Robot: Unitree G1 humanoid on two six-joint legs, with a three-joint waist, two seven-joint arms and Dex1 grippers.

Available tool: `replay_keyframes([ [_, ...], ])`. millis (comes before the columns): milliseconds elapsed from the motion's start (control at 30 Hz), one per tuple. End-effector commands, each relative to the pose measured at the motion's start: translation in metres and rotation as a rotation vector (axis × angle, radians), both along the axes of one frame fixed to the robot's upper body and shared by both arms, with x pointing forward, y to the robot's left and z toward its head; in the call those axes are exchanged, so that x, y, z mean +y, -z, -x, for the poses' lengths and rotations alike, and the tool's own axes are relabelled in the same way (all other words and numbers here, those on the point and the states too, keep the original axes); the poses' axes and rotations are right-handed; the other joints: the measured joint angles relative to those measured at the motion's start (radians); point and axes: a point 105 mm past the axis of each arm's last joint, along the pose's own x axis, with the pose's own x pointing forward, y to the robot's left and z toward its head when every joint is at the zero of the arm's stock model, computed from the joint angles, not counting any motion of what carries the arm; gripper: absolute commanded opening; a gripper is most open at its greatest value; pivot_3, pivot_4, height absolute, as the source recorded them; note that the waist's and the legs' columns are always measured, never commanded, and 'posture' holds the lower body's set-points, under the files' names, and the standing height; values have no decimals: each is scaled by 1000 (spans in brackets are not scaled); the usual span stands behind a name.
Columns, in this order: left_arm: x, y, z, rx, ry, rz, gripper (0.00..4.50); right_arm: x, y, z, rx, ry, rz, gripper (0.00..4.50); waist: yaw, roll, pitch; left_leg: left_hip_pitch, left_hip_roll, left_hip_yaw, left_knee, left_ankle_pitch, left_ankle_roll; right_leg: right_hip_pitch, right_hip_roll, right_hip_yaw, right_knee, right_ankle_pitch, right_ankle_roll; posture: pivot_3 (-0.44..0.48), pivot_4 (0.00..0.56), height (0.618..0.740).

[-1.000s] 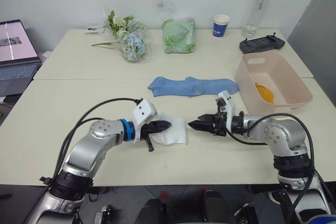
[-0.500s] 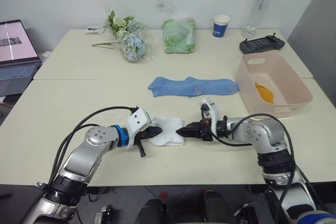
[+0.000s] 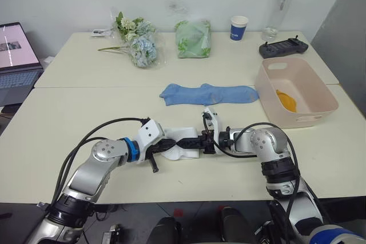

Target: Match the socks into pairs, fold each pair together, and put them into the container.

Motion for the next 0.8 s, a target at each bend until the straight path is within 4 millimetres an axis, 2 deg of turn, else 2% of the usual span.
replay_keyframes([
  [33, -2, -5, 2, -22, 5, 14, 0, 1, -4, 1, -57, -18, -8, 1688, 0, 0, 0, 0, 0, 0, 0, 0, 0, 0, 0, 0, 0, 0, 0, 0, 150, 740],
  [200, -4, -18, -1, -66, 3, 53, 0, -7, -7, -7, -87, 24, -21, 28, 0, 0, 0, 0, 0, 0, 0, 0, 0, 0, 0, 0, 0, 0, 0, 0, 150, 740],
  [300, -7, -38, 0, -81, 26, 135, 0, -12, -15, -14, -137, 59, -35, 28, 0, 0, 0, 0, 0, 0, 0, 0, 0, 0, 0, 0, 0, 0, 0, 0, 150, 740],
  [367, -8, -53, 0, -71, 30, 203, 392, -17, -23, -19, -165, 90, -57, 0, 0, 0, 0, 0, 0, 0, 0, 0, 0, 0, 0, 0, 0, 0, 0, 0, 150, 740],
  [400, -9, -66, -2, -79, 34, 248, 548, -25, -32, -23, -217, 108, -56, 0, 2, 0, 0, -1, 0, 0, 0, 0, 0, 0, 0, 0, 0, 0, 0, 0, 150, 740],
  [467, -11, -102, -7, -113, 40, 353, 1078, -49, -61, -33, -333, 177, -59, 0, 10, 0, 1, -2, -1, -1, 1, 0, 0, 0, 0, -1, -1, 0, 0, 0, 150, 740],
  [567, -16, -128, -8, -122, 72, 401, 2078, -73, -87, -39, -446, 228, -32, 0, 14, 0, 1, -3, -1, -1, 4, 0, 0, 0, 0, -1, -1, 0, 0, 0, 150, 740],
  [667, -29, -156, -11, -163, 124, 431, 2968, -103, -123, -47, -577, 313, 6, 0, 14, -1, 1, -2, -1, -1, 3, 0, 0, 0, 0, -1, -1, 0, 0, 0, 150, 740],
  [700, -35, -165, -14, -190, 136, 441, 3265, -114, -135, -50, -613, 352, 21, 0, 14, 0, 1, -2, -1, -1, 3, 0, 0, 1, 0, -1, -1, 0, 0, 0, 150, 740],
  [733, -48, -177, -17, -222, 162, 457, 3605, -135, -157, -55, -717, 403, 89, 0, 15, -1, 2, -2, -1, -1, 3, 0, 0, 1, 0, -1, -1, 0, 0, 0, 150, 740],
  [800, -67, -192, -21, -262, 196, 471, 4229, -164, -188, -59, -856, 477, 195, 0, 22, 0, 5, -3, -2, 0, 6, 0, 0, 1, -1, -1, -1, 0, 0, 0, 150, 740],
])
